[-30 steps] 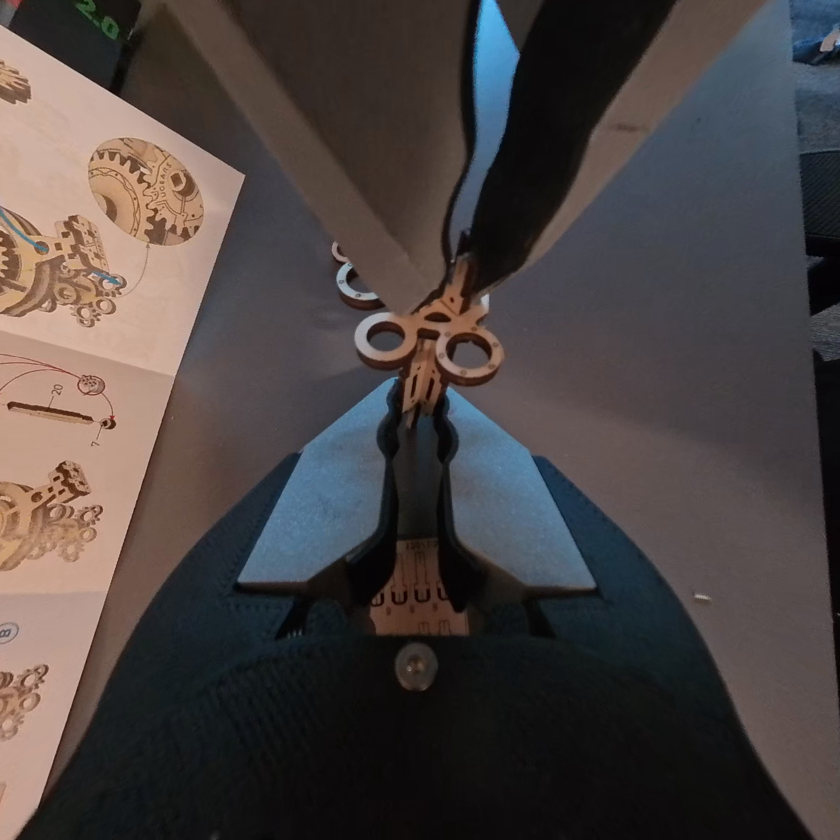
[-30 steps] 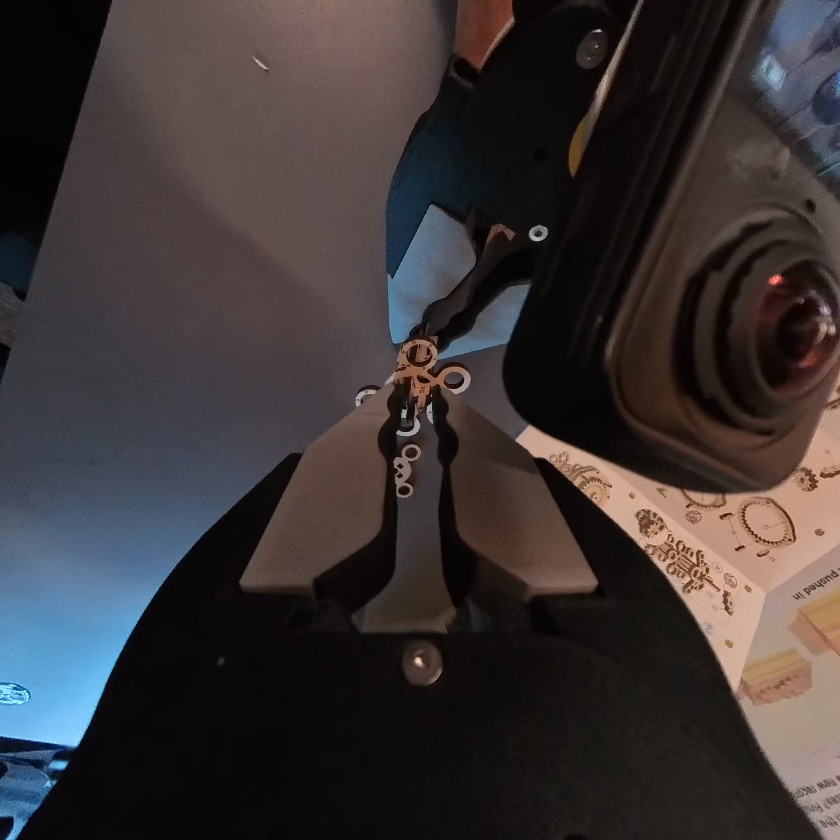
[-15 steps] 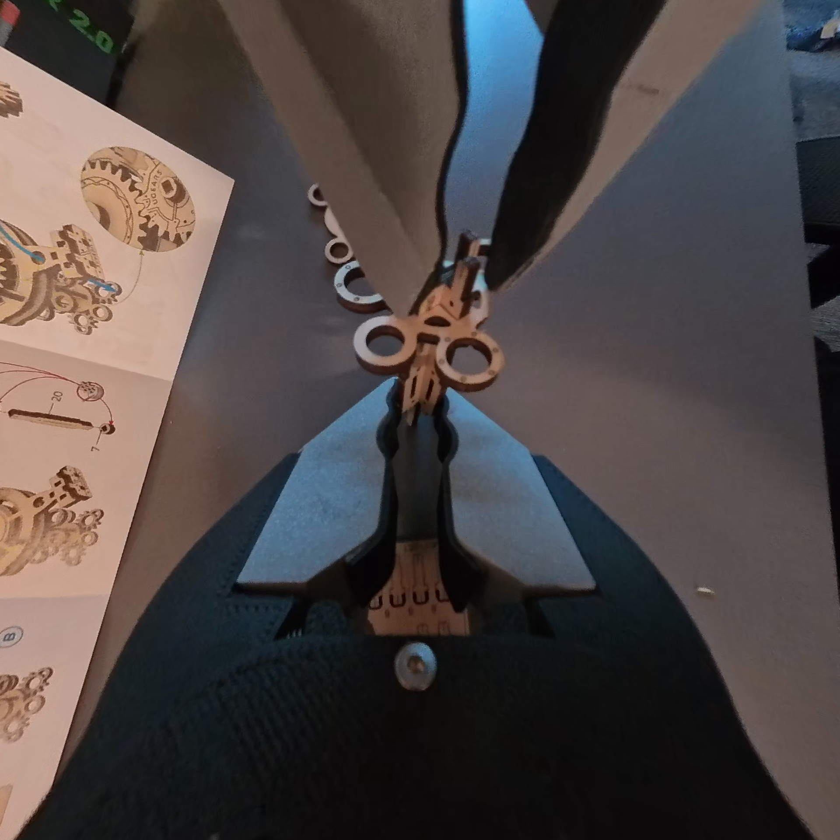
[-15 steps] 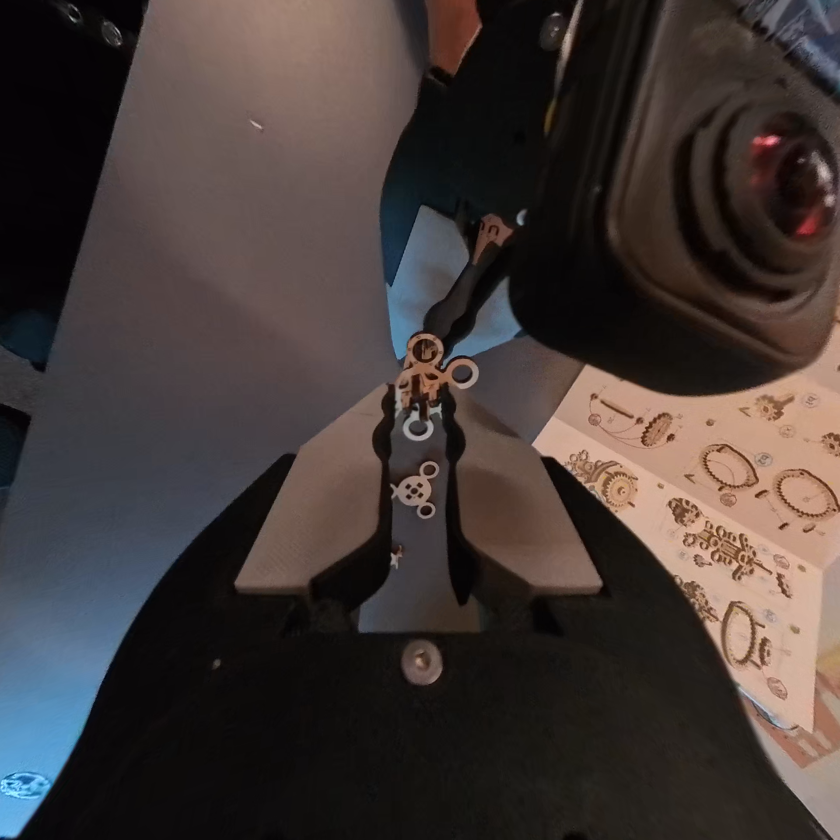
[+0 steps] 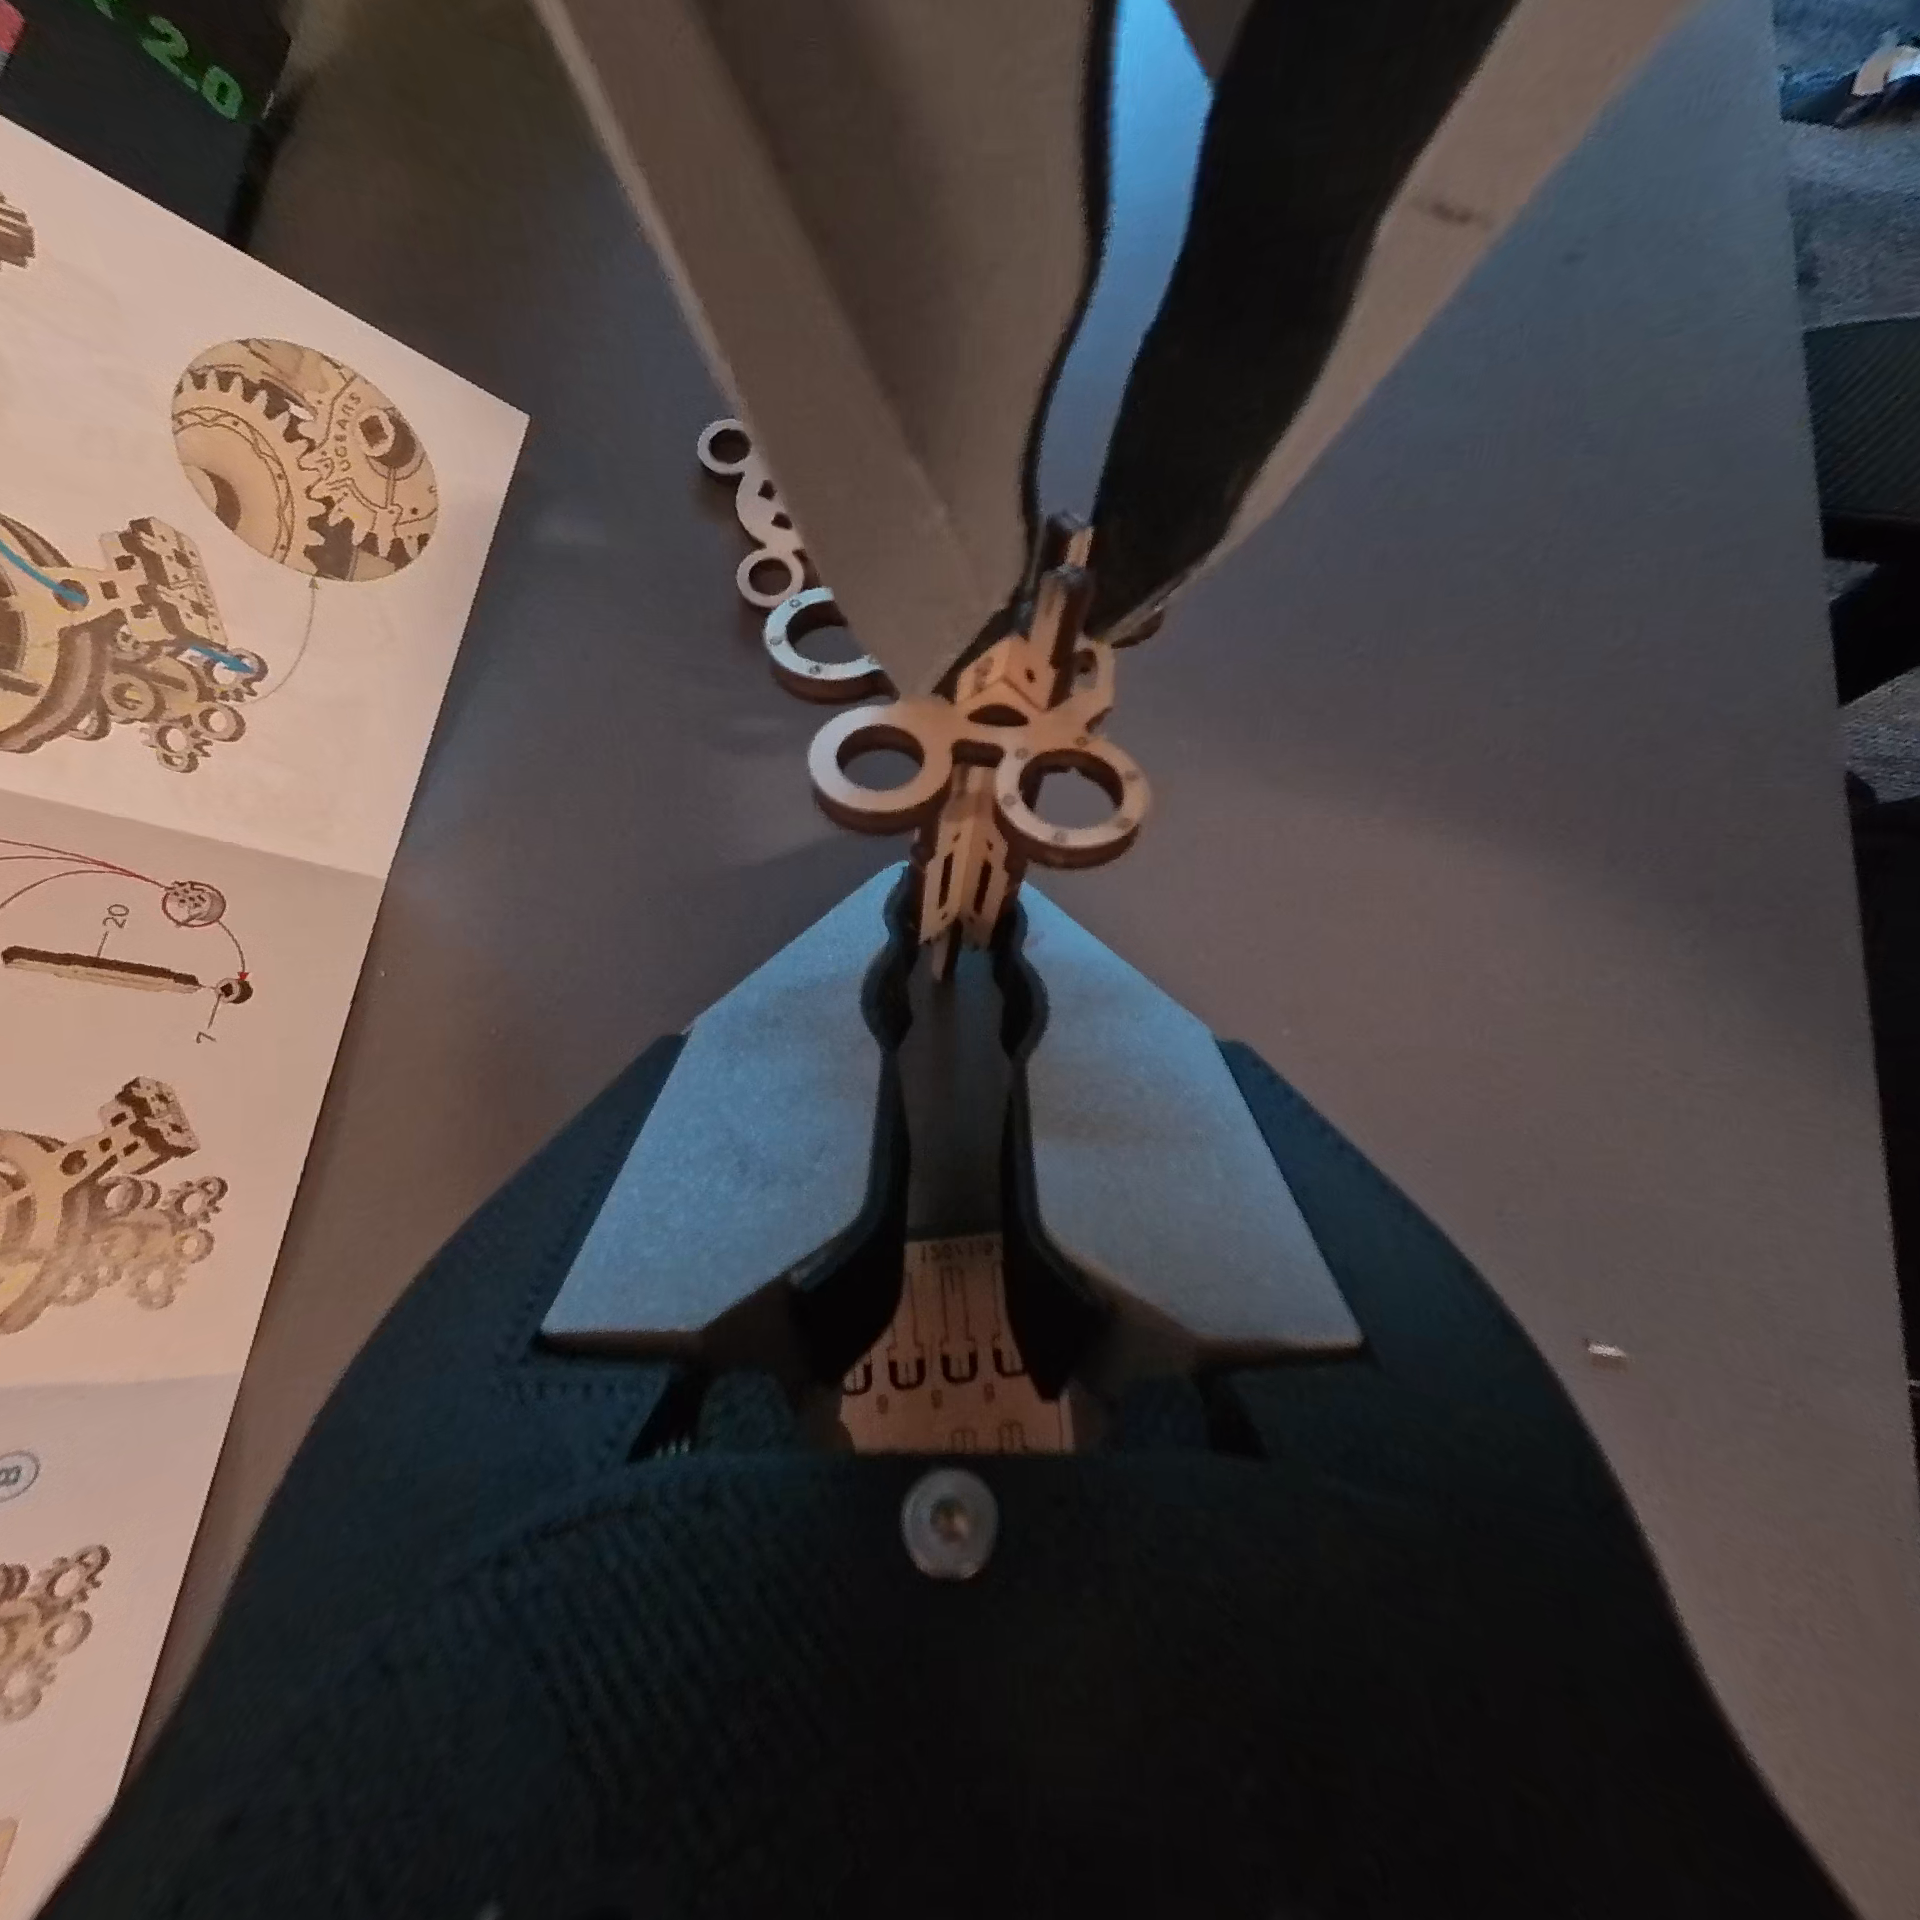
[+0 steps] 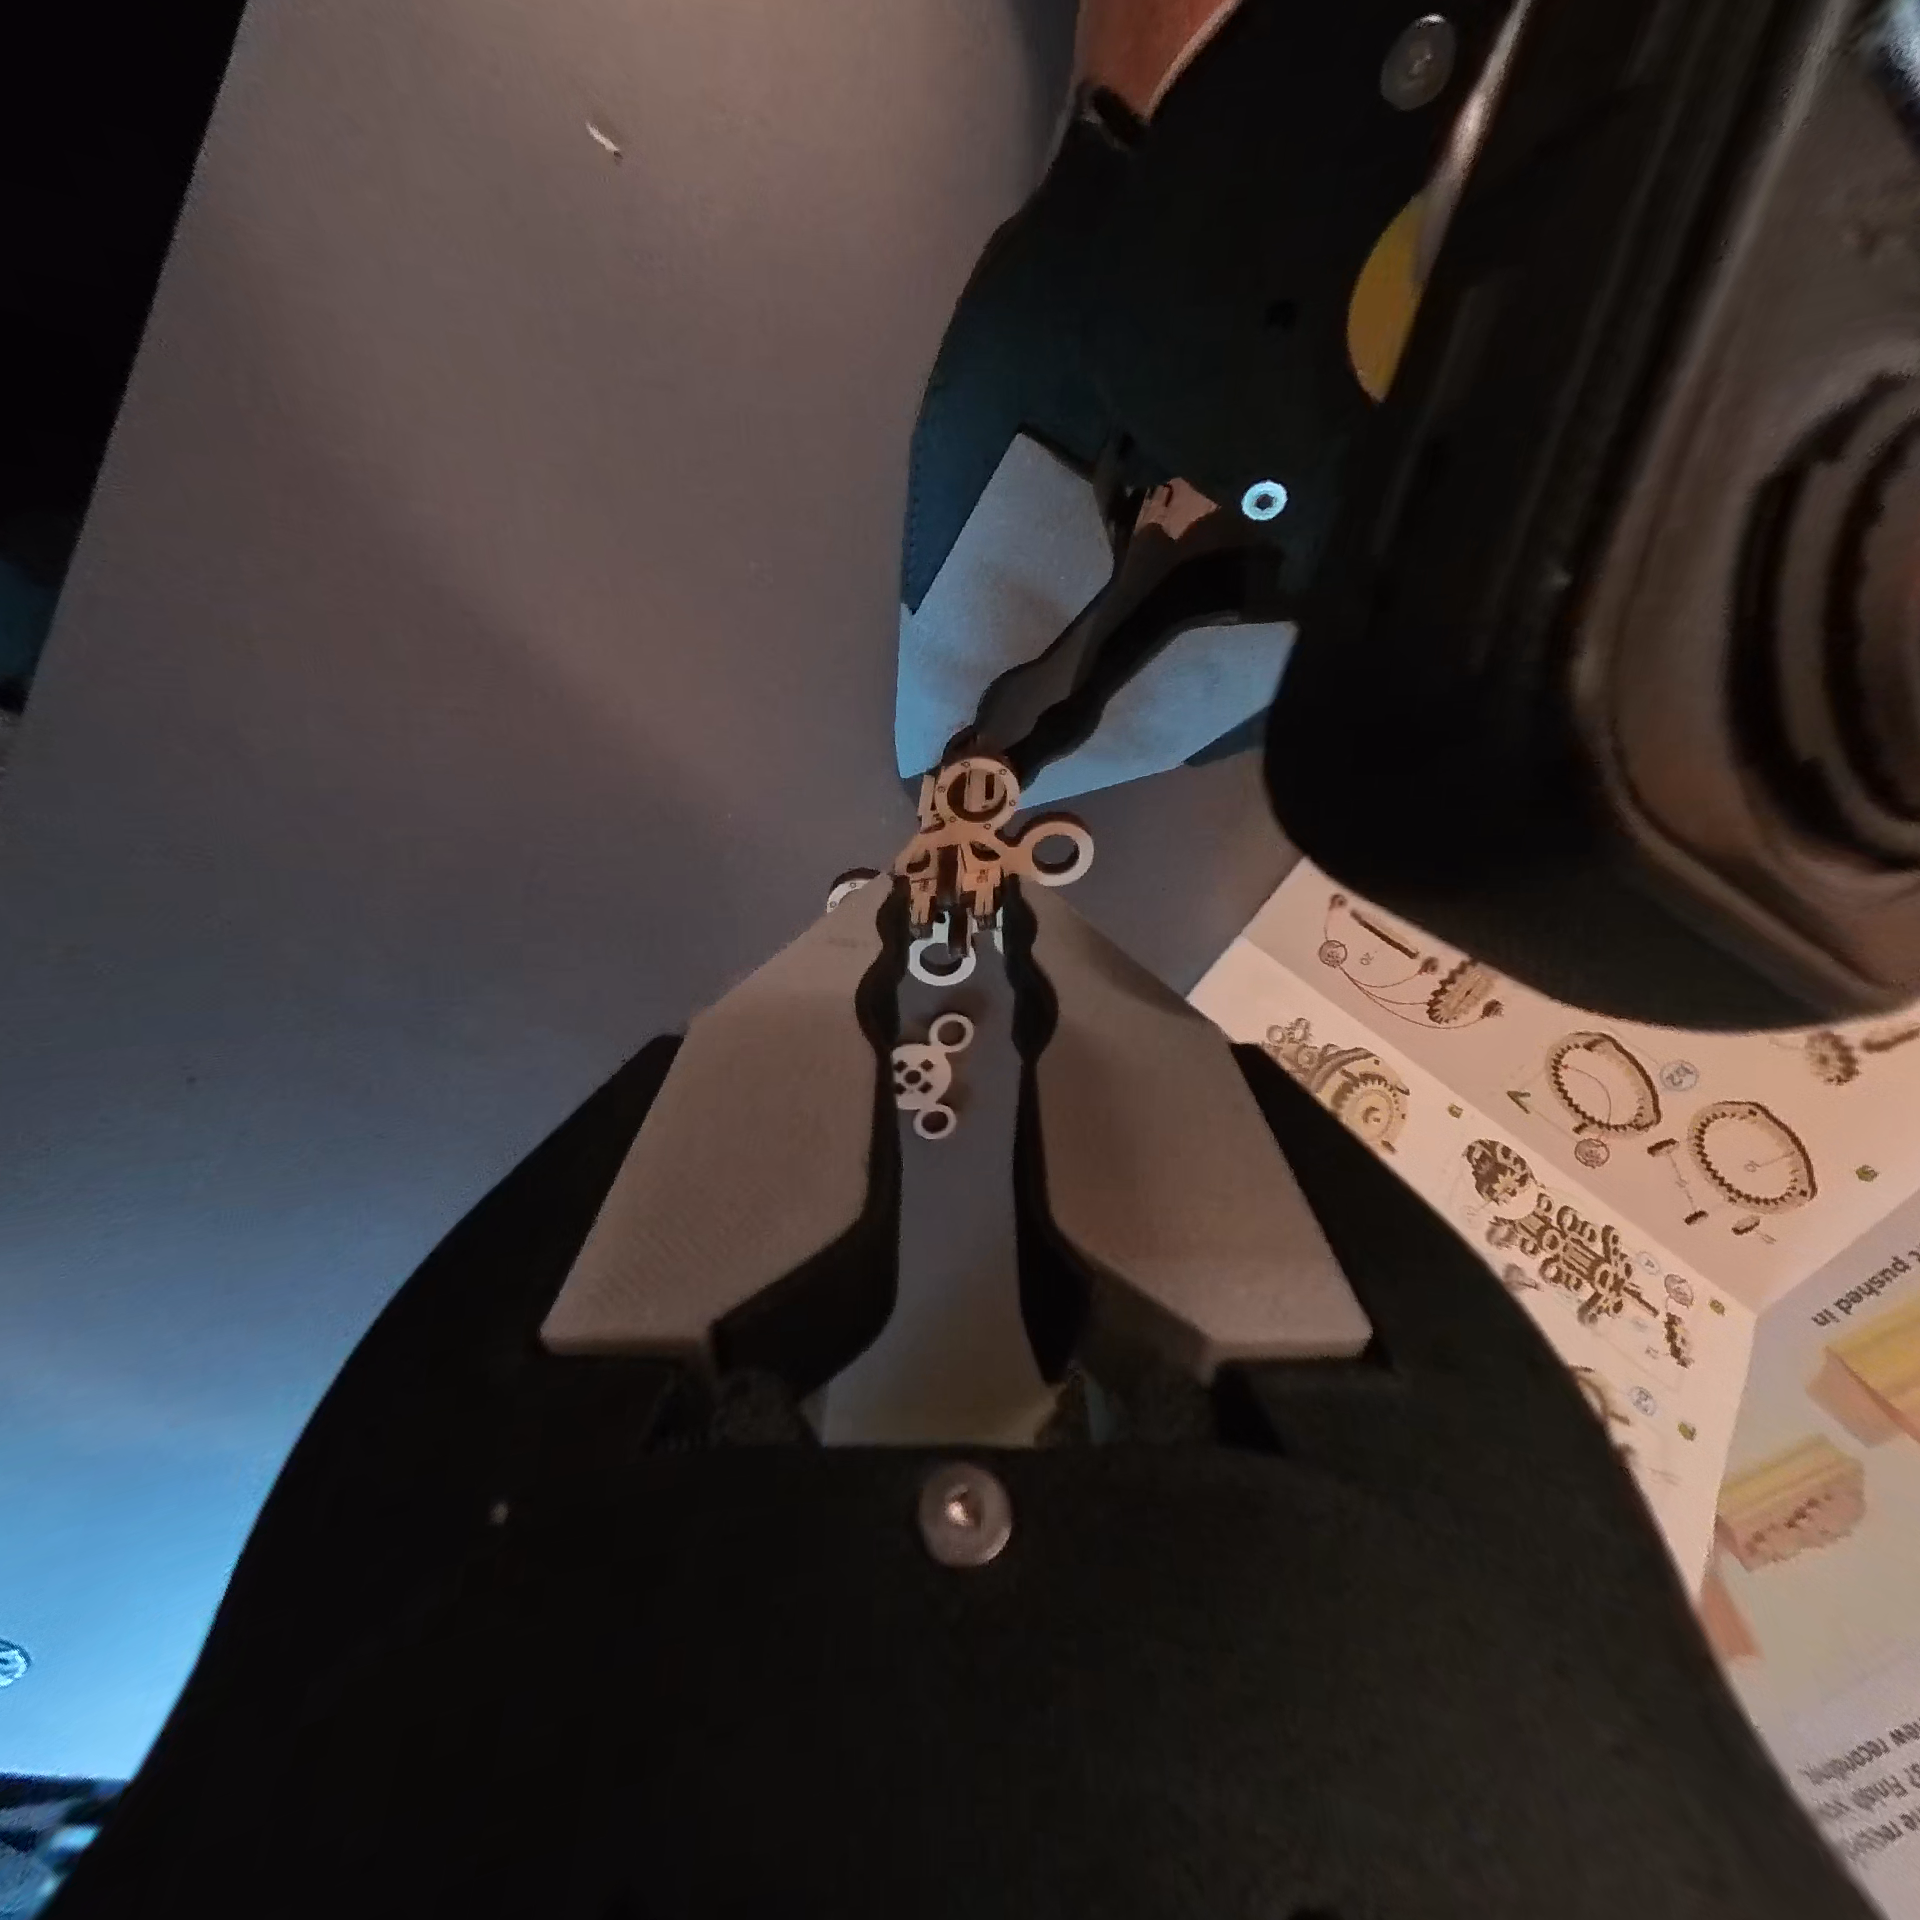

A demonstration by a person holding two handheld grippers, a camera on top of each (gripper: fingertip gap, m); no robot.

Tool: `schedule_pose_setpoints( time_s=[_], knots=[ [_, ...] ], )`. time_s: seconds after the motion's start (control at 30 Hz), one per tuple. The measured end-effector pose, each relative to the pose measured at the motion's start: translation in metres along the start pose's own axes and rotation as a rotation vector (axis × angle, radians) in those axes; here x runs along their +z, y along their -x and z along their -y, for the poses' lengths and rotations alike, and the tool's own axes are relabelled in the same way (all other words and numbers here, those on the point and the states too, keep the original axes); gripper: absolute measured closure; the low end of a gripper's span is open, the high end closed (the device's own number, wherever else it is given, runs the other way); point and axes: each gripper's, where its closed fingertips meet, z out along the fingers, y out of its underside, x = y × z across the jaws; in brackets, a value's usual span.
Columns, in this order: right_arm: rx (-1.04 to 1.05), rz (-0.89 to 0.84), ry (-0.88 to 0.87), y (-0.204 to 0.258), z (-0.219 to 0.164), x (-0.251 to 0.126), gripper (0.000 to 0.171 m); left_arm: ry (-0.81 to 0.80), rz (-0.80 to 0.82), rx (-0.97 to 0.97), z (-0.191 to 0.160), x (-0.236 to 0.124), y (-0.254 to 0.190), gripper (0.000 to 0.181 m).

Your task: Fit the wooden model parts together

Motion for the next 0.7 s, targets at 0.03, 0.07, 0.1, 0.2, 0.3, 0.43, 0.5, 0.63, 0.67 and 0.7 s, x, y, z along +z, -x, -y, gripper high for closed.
schedule_pose_setpoints(
  time_s=[0.03, 0.07, 0.1, 0.2, 0.3, 0.43, 0.5, 0.63, 0.67, 0.7],
  knots=[
    [-0.016, -0.004, 0.011, 0.0, -0.001, 0.0, 0.157, 0.0, -0.001, 0.0, 0.0, 0.0, 0.0, 0.17],
    [-0.031, -0.008, 0.035, 0.0, -0.004, 0.001, 0.157, 0.002, -0.001, -0.001, 0.0, 0.0, 0.0, 0.169],
    [-0.043, -0.009, 0.067, 0.0, -0.008, 0.002, 0.158, 0.004, -0.004, -0.004, -0.001, 0.0, 0.0, 0.169],
    [-0.044, 0.008, 0.076, 0.0, -0.009, 0.003, 0.158, 0.004, -0.009, -0.006, -0.001, 0.0, -0.001, 0.169],
    [-0.047, 0.013, 0.064, -0.001, -0.009, 0.003, 0.158, 0.005, -0.008, -0.004, -0.001, -0.001, -0.001, 0.17],
    [-0.03, -0.01, 0.012, 0.0, -0.008, 0.004, 0.158, 0.005, -0.017, -0.01, -0.001, -0.001, -0.001, 0.17],
    [-0.02, -0.014, -0.014, 0.001, -0.007, 0.003, 0.158, 0.006, -0.023, -0.012, -0.002, -0.001, -0.002, 0.17],
    [-0.012, -0.022, -0.046, 0.001, -0.005, 0.004, 0.159, 0.006, -0.03, -0.017, -0.002, -0.002, -0.002, 0.17],
    [-0.015, -0.024, -0.044, 0.001, -0.005, 0.004, 0.158, 0.006, -0.032, -0.02, -0.002, -0.002, -0.002, 0.17],
    [-0.015, -0.025, -0.043, 0.001, -0.005, 0.004, 0.158, 0.006, -0.032, -0.02, -0.002, -0.002, -0.002, 0.17]
  ],
)
